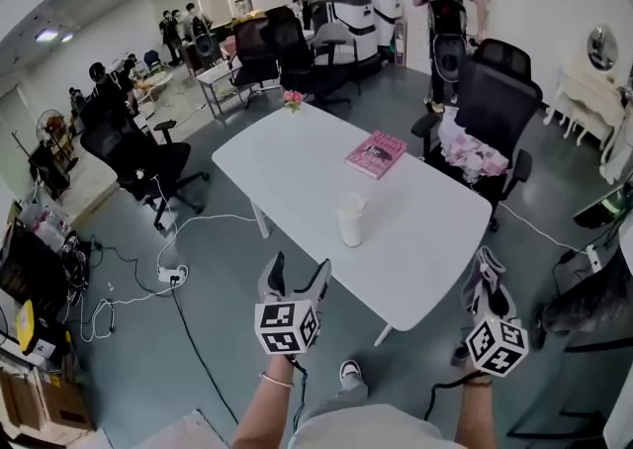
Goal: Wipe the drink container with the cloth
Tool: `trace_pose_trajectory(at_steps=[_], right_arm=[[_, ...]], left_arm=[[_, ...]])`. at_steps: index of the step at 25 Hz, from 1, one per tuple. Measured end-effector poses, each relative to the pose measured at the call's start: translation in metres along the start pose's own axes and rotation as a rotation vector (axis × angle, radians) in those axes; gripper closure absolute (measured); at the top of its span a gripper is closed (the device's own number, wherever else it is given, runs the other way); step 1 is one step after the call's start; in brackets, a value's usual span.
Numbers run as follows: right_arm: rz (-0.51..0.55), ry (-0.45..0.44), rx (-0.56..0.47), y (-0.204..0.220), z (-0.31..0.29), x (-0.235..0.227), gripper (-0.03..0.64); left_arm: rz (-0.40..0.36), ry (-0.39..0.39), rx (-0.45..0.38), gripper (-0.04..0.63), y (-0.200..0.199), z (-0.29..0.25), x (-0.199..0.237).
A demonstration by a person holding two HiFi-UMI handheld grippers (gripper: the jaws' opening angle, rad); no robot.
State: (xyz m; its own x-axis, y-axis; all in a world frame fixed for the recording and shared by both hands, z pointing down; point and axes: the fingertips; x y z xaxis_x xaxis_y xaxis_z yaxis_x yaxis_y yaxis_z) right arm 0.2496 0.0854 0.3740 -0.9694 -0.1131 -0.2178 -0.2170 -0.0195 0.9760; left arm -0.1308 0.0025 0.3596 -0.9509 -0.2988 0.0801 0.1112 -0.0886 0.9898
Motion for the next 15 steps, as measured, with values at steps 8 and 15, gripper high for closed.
trace_pose_trajectory(at_steps=[8,15], right_arm=[[0.011,0.038,0.0,-0.001,-0.063,0.019,0.549],[0.04,0.092,0.005,-0.008,-0.099,0.021,0.549]], left_arm=[[0.046,0.076,0.009,0.186,0.01,-0.074,0.029],[0.091,0.119,-0.011,0.186,0.015,-0.128,0.045]])
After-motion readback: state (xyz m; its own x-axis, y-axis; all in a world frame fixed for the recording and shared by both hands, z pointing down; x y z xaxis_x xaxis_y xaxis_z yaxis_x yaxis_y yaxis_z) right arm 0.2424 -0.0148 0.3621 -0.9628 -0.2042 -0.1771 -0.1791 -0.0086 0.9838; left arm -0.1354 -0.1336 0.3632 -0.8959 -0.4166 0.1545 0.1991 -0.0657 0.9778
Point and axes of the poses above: the fingertips, and each gripper's own axes: z backward along the fingers, x to its left, y out of its underside, and after that the axes turned 13 degrees about -x, right-handed
